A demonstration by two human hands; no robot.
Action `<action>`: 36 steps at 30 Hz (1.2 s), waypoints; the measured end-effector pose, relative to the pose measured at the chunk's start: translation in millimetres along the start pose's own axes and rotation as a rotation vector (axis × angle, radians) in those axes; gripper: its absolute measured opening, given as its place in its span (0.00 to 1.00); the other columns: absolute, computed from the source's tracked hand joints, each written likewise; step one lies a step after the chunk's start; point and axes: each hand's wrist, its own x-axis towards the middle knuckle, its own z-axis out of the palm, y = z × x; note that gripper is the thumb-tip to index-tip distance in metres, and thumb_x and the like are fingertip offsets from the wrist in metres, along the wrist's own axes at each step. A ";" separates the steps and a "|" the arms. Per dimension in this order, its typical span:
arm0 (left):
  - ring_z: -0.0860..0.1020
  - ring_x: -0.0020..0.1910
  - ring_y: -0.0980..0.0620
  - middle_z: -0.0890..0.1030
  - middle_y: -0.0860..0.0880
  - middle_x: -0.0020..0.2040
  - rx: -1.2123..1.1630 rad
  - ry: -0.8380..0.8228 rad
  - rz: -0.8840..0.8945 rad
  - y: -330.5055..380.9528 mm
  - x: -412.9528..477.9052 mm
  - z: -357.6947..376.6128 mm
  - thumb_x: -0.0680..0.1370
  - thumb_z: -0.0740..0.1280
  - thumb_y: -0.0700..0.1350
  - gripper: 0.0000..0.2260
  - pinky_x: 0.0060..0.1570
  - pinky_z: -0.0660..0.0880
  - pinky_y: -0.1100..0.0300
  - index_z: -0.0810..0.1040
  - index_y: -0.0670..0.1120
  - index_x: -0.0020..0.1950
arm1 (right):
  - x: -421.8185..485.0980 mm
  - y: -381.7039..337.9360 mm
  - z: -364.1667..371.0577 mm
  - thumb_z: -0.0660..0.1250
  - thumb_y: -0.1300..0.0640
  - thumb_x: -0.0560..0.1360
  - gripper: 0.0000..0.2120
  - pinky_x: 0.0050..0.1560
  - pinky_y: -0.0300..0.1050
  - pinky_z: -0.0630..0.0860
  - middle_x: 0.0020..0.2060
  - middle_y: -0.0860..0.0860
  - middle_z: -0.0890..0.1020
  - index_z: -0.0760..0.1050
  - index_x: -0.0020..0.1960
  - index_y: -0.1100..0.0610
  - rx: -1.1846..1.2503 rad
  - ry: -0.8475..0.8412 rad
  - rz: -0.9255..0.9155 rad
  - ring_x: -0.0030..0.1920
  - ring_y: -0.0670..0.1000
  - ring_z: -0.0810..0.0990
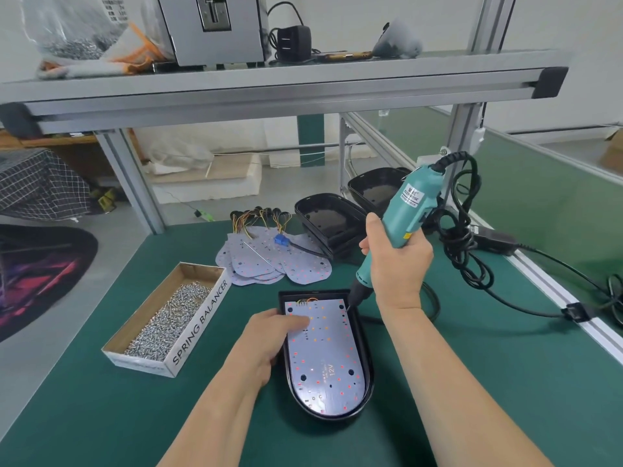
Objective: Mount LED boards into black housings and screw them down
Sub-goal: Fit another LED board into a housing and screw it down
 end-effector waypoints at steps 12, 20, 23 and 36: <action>0.86 0.45 0.40 0.87 0.43 0.43 -0.021 0.006 0.004 -1.4 2.1 0.3 0.73 0.73 0.36 0.09 0.54 0.81 0.46 0.83 0.40 0.52 | -3.2 2.7 2.9 0.74 0.50 0.71 0.10 0.36 0.49 0.79 0.26 0.47 0.80 0.74 0.37 0.51 -0.023 -0.051 -0.020 0.30 0.52 0.81; 0.86 0.45 0.40 0.87 0.41 0.43 -0.034 0.027 0.002 -0.3 0.9 2.2 0.73 0.73 0.35 0.08 0.48 0.81 0.51 0.83 0.38 0.52 | -5.6 2.5 7.0 0.74 0.51 0.70 0.12 0.35 0.56 0.78 0.28 0.56 0.78 0.73 0.36 0.54 -0.026 -0.043 -0.031 0.33 0.66 0.79; 0.86 0.46 0.39 0.87 0.40 0.44 -0.034 0.038 -0.003 0.6 0.9 3.3 0.73 0.73 0.35 0.08 0.48 0.81 0.51 0.83 0.37 0.52 | -5.6 4.6 8.1 0.73 0.52 0.70 0.10 0.35 0.56 0.78 0.29 0.53 0.77 0.73 0.37 0.54 -0.006 -0.050 0.000 0.33 0.66 0.77; 0.85 0.49 0.38 0.86 0.39 0.46 -0.038 0.043 -0.001 0.3 1.5 3.6 0.73 0.73 0.34 0.09 0.54 0.81 0.47 0.82 0.36 0.52 | -2.6 9.8 10.2 0.73 0.51 0.70 0.11 0.33 0.48 0.76 0.26 0.47 0.77 0.72 0.37 0.53 -0.021 -0.073 0.052 0.28 0.51 0.77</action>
